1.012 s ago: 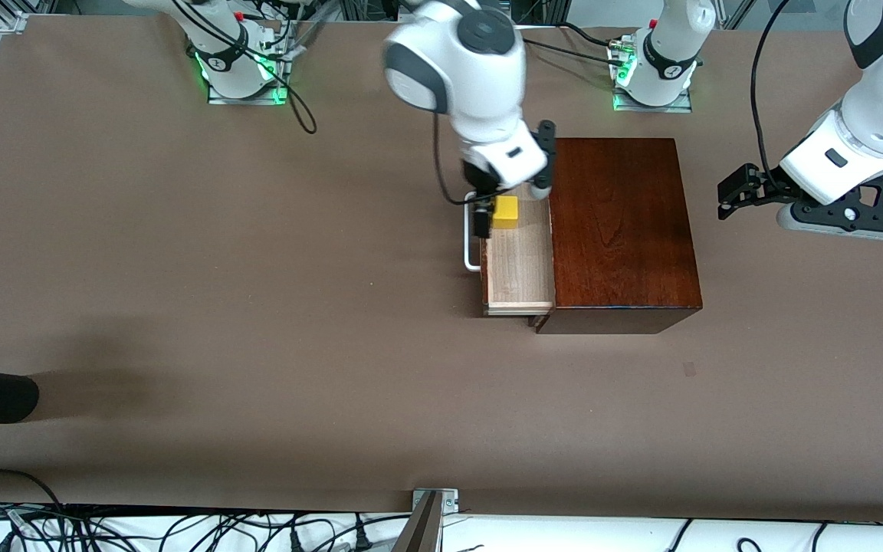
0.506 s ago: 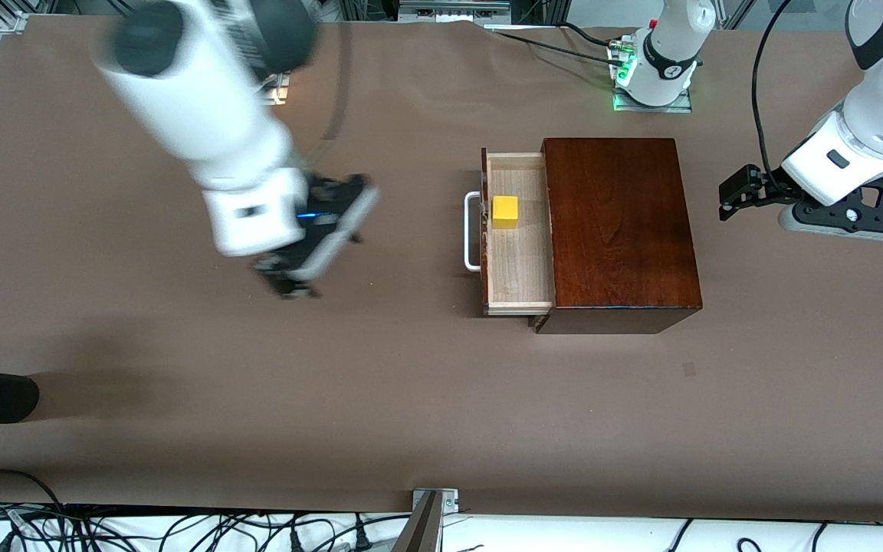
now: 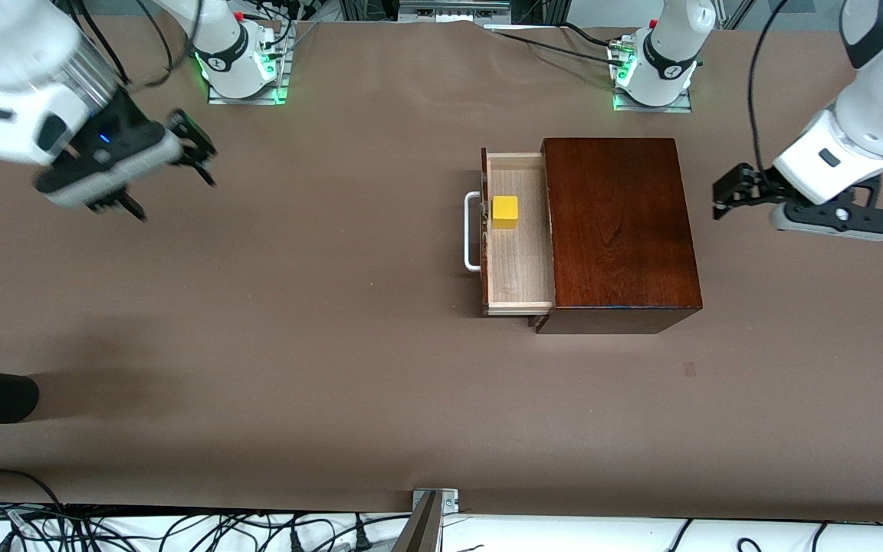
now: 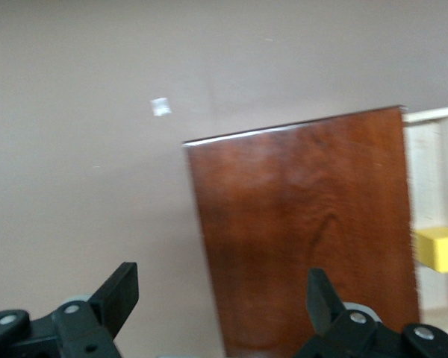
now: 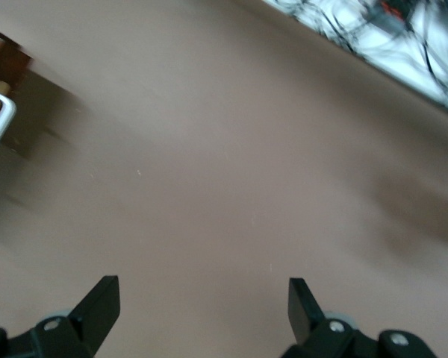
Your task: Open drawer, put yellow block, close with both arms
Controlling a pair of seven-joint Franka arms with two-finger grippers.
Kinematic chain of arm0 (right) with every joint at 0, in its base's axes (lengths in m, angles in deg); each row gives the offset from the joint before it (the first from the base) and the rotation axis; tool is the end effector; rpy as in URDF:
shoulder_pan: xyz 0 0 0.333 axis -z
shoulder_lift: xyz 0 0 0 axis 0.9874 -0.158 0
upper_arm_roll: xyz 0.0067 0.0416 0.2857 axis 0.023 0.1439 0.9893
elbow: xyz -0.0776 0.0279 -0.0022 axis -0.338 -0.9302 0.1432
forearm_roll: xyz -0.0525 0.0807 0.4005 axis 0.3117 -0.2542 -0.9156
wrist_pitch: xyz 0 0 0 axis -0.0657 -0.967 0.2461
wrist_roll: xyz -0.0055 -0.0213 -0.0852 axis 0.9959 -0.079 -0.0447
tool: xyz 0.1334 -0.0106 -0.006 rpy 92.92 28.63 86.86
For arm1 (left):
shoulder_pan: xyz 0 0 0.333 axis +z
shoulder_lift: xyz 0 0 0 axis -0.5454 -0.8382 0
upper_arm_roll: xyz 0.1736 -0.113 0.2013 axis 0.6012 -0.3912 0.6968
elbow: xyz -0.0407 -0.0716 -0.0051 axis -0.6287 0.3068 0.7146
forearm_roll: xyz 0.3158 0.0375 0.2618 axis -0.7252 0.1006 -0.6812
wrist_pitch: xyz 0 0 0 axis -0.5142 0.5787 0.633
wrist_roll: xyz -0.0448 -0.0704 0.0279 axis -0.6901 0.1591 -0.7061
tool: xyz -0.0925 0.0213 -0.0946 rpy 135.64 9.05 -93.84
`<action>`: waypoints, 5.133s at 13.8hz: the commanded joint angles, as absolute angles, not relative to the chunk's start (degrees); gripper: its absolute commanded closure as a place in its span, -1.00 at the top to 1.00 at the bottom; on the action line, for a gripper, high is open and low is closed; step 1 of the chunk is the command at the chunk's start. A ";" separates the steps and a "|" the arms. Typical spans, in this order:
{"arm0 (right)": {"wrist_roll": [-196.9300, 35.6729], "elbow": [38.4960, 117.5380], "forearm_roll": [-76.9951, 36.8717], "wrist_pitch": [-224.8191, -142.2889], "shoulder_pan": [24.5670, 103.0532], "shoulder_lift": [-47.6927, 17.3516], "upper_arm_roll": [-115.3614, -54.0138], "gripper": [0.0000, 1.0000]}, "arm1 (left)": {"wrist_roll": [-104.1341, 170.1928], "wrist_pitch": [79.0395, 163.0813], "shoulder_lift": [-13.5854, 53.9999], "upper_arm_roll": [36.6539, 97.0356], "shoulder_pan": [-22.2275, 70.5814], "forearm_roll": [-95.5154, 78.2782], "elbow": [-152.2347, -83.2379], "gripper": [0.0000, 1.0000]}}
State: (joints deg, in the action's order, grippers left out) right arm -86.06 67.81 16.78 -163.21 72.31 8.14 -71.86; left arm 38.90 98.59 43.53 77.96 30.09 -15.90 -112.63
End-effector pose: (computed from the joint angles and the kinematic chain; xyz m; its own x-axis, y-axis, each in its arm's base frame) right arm 0.5648 0.1617 0.5889 0.8899 0.4434 0.1069 0.4442 -0.8958 0.0175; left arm 0.5774 -0.1056 0.5157 0.9859 -0.1627 -0.0402 -0.1614 -0.9863 0.0340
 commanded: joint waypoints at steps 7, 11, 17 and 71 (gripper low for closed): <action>-78.50 75.41 15.47 -162.42 73.17 11.02 -79.68 1.00 | 60.00 96.09 33.65 56.19 29.45 -9.09 -109.79 1.00; -78.93 71.92 15.73 -162.07 73.35 7.34 -81.00 1.00 | 62.07 95.92 22.12 48.26 28.66 0.14 -102.15 1.00; -79.02 70.58 16.43 -162.06 73.26 6.10 -80.91 1.00 | 81.98 110.91 13.85 48.43 22.96 -14.87 -101.07 1.00; -78.94 69.96 15.82 -162.94 73.70 5.22 -81.44 1.00 | 69.14 93.37 30.34 64.49 37.99 -30.97 -92.45 1.00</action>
State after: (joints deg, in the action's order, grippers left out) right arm -78.91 71.42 16.67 -163.25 73.40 5.80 -81.78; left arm 74.85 92.02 24.63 59.75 41.21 -30.00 -87.06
